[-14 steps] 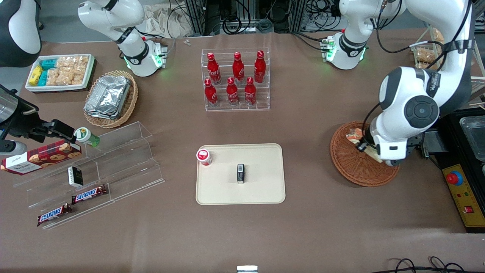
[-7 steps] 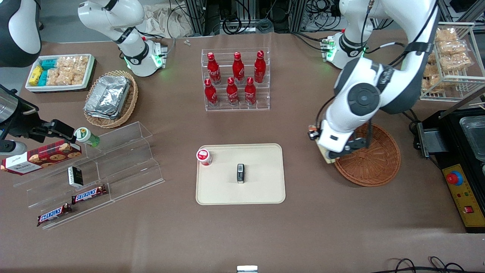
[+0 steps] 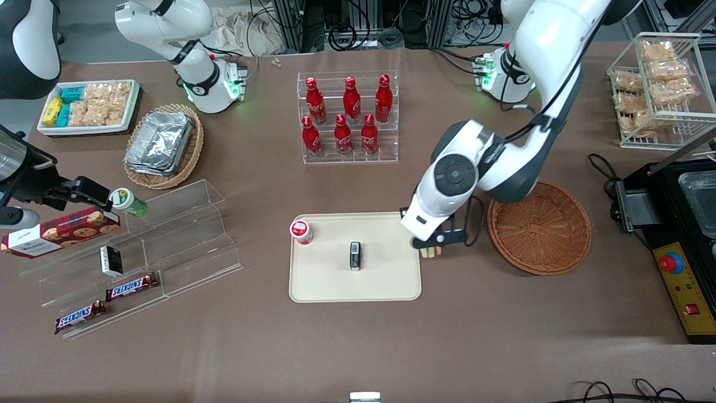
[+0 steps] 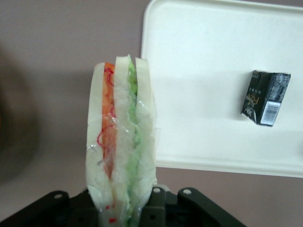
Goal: Place sandwich from basket to tray
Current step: 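Lift the sandwich and carry it toward the white tray, then lower the sandwich onto the tray beside the black box and open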
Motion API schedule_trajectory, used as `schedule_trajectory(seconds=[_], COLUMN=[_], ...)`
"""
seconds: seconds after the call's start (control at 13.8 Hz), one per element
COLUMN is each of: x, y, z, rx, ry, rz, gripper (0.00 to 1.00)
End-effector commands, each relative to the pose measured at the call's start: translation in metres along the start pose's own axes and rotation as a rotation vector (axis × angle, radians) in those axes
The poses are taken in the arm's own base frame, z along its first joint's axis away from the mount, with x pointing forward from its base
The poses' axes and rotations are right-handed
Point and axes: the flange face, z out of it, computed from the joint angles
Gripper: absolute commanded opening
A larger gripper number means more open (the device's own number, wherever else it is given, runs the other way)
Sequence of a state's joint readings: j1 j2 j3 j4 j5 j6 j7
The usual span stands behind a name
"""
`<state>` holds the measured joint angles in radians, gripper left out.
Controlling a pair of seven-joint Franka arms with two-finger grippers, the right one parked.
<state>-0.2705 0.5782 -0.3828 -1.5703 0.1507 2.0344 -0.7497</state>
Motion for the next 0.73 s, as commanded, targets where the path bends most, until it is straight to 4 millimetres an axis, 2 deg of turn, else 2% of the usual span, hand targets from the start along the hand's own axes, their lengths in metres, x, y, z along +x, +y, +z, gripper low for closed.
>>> schedule_trajectory(seconds=[0.0,0.22,0.44,0.51,0.58,0.65], x=[0.015,0.009,0.015,0.015,0.015,0.014], y=[0.020,0.041,0.046,0.047,0.047,0.049], z=[0.034,0.074,0.101,0.105,0.109,0.109], rx=[-0.015,0.019,-0.020,-0.030,-0.031,-0.030], ry=[0.040,0.115,0.149,0.155,0.152,0.156], rz=[0.082,0.174,0.194,0.199,0.199,0.198], gripper=[0.00,0.00,0.00,0.28,0.99,1.00])
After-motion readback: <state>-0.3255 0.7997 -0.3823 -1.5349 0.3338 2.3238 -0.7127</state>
